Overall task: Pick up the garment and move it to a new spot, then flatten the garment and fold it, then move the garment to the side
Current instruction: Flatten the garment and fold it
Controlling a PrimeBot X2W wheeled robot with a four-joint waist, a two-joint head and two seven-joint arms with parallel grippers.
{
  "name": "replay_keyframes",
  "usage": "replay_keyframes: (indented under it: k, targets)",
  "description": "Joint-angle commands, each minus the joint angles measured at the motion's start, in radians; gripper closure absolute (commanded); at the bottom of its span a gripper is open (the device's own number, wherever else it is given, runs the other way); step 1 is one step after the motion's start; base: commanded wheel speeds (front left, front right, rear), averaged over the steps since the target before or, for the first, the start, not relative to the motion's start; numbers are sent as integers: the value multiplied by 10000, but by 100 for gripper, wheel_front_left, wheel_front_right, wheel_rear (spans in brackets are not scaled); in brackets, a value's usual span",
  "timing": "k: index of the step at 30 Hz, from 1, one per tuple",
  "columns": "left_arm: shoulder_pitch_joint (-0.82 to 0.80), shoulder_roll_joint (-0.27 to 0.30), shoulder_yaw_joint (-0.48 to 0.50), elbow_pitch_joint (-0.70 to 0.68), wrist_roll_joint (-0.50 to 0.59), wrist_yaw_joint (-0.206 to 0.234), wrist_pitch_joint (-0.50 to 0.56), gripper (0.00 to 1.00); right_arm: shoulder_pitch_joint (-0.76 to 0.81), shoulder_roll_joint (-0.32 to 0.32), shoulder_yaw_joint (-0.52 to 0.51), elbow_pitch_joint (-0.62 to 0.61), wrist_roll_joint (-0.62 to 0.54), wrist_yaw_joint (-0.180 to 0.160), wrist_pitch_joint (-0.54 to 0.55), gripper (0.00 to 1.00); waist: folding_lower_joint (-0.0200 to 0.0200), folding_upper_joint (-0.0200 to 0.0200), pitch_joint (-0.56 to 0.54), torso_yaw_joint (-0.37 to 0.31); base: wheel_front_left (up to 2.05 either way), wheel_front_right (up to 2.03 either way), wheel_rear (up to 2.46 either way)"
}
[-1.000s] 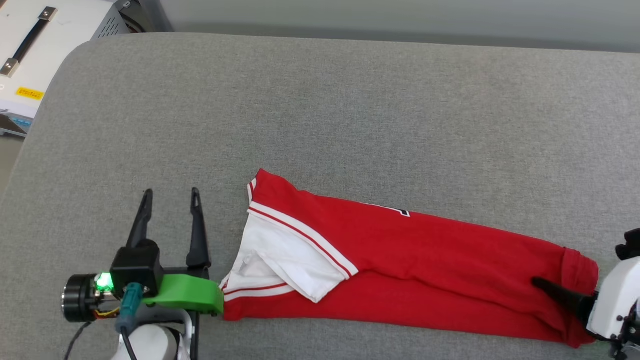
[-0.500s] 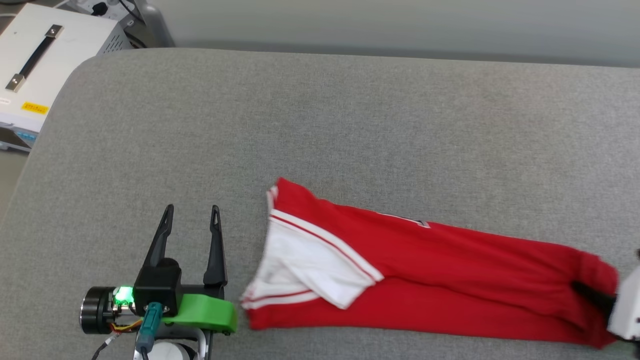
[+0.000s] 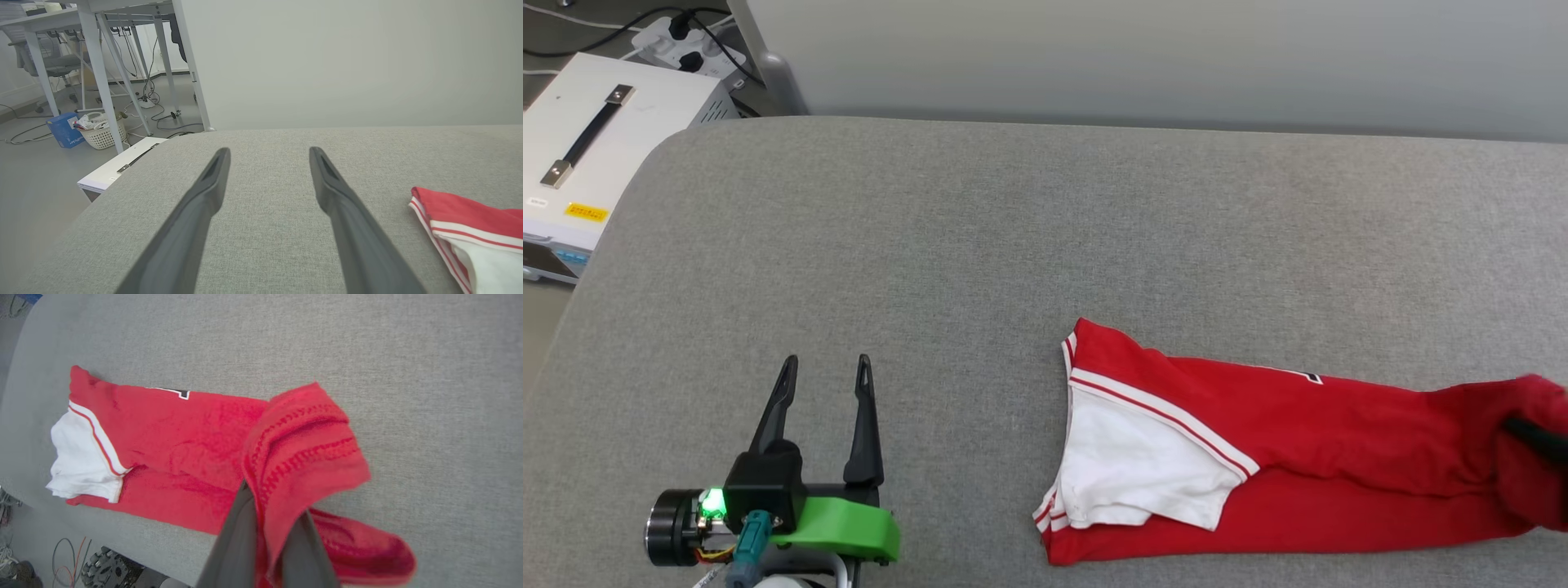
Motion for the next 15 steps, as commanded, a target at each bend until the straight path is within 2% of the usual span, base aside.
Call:
replay_keyframes:
  k: [1,5,8,15]
  targets:
    - [161,-95,92,22,132,-95,-57,0,138,131,166,-540,132,-9,252,100,0,-1,0,6,0,0,0]
    - [146,-299,269,36,264,-295,-57,0,-15,467,660,-2047,105,-9,913,100,0,-1,124,66,0,0,0]
    - [28,-467,352,55,378,-452,-57,0,-512,869,1292,-2750,-374,-9,1398,100,0,-1,305,166,0,0,0]
    - [-315,-785,559,137,562,-709,-57,0,-2442,2266,3098,-2708,-1544,-9,2059,100,0,-1,797,396,0,0,0]
